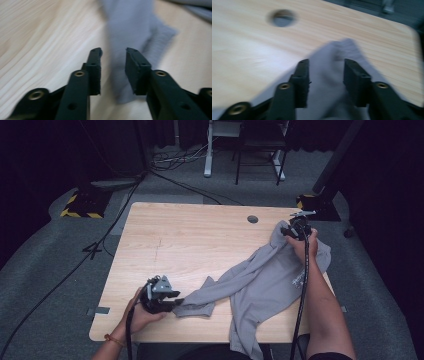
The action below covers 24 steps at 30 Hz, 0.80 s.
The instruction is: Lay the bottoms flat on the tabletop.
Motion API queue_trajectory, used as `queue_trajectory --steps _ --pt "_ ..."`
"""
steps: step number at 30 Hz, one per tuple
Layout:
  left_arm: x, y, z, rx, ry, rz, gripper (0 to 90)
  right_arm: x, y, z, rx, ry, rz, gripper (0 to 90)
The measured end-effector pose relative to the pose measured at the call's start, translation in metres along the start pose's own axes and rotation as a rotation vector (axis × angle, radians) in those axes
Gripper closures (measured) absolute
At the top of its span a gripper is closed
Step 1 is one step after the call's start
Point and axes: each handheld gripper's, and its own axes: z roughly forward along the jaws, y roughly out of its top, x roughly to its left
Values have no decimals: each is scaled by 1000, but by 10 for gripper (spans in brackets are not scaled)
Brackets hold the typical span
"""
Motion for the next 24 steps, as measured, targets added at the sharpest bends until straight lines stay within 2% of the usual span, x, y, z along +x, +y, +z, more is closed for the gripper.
queue_trajectory --steps 1,3,4,5,6,7,8,12,13,16,17,18,20,21,23,24 --pt "-10 4 1 0 -23 36 627 5 0 -4 -6 74 -32 525" --pt "-27 10 6 -10 -56 79 613 19 1 -11 2 162 -121 485" --pt "-33 13 9 -10 -93 88 613 28 0 -15 7 236 -162 483" --pt "-39 15 13 2 -109 110 608 38 -2 -19 10 316 -200 478" --pt "-43 17 18 22 -94 128 595 50 -4 -22 24 358 -243 463" --pt "-44 19 24 49 -85 133 571 62 -7 -25 32 403 -292 452" --pt "-44 20 29 58 -94 135 562 74 -10 -27 39 467 -333 448" --pt "-34 21 43 71 -92 84 507 114 -14 -31 95 598 -457 405" --pt "-32 20 45 71 -79 75 493 121 -15 -32 116 629 -484 402" --pt "-29 18 49 61 -74 63 483 135 -19 -37 125 704 -538 415" --pt "-27 19 49 62 -72 67 494 139 -22 -40 126 712 -570 432" --pt "-26 19 49 63 -70 67 520 143 -26 -42 135 713 -599 443" --pt "-23 20 49 65 -55 75 590 150 -32 -47 146 751 -641 479" --pt "-22 19 48 66 -54 79 635 154 -35 -48 169 751 -665 487" --pt "-17 18 48 58 -69 64 683 161 -39 -47 180 664 -706 518" --pt "-15 18 47 59 -75 67 707 164 -41 -45 189 649 -709 538"
